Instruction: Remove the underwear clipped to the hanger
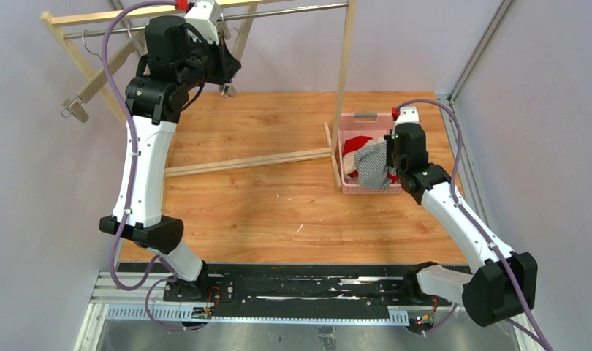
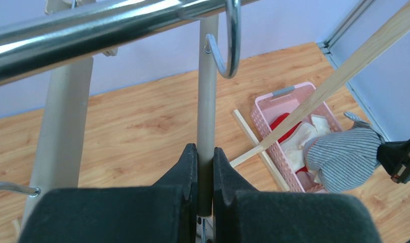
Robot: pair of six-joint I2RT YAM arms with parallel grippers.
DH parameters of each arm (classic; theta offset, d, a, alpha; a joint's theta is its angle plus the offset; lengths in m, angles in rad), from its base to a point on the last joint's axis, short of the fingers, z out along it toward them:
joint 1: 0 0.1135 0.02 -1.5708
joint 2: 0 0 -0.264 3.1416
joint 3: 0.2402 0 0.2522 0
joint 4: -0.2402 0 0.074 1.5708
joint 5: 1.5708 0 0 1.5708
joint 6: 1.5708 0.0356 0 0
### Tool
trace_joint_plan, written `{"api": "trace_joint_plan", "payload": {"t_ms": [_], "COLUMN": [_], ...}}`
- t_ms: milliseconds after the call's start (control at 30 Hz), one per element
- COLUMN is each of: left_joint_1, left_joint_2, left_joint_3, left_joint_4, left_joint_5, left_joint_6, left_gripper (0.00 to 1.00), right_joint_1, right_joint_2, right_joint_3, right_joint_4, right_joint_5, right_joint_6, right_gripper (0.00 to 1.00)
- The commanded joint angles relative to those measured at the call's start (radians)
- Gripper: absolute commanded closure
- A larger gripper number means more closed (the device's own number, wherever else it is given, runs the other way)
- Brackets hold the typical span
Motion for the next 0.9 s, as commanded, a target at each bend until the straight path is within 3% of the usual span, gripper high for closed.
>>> {"api": "trace_joint_plan", "payload": {"t_ms": [0, 100, 567, 867], "left_joint_1": [0.01, 0.01, 0.01, 0.011], "left_joint_2": [0.001, -0.011, -0.041, -0.097], "left_joint_3": [0.007, -0.023, -0.098, -0.135], "left_joint_4": [0.049, 0.049, 0.094, 0.1], "left_joint_5": [0.021, 0.019, -0.028, -0.052], "left_joint_6": [-0.009, -0.007, -0.015, -0.001], "left_gripper": [0.99, 0.91, 0.87, 0.62], "right_joint_1": [-0.021, -0.024, -0.024, -0.027], "right_joint_2": [0.046, 0.098, 0.394, 0.613], "right_joint_3": [-0.004, 0.006, 0.247, 0.302], "right_joint_4": [0.051, 0.051, 0.021, -0.089], "right_joint_5": [-0.027, -0.048, -0.237, -0.241], "right_joint_6": [0.012, 0.009, -0.018, 0.011], "right_gripper": [0.99, 0.99, 0.99, 0.99]}}
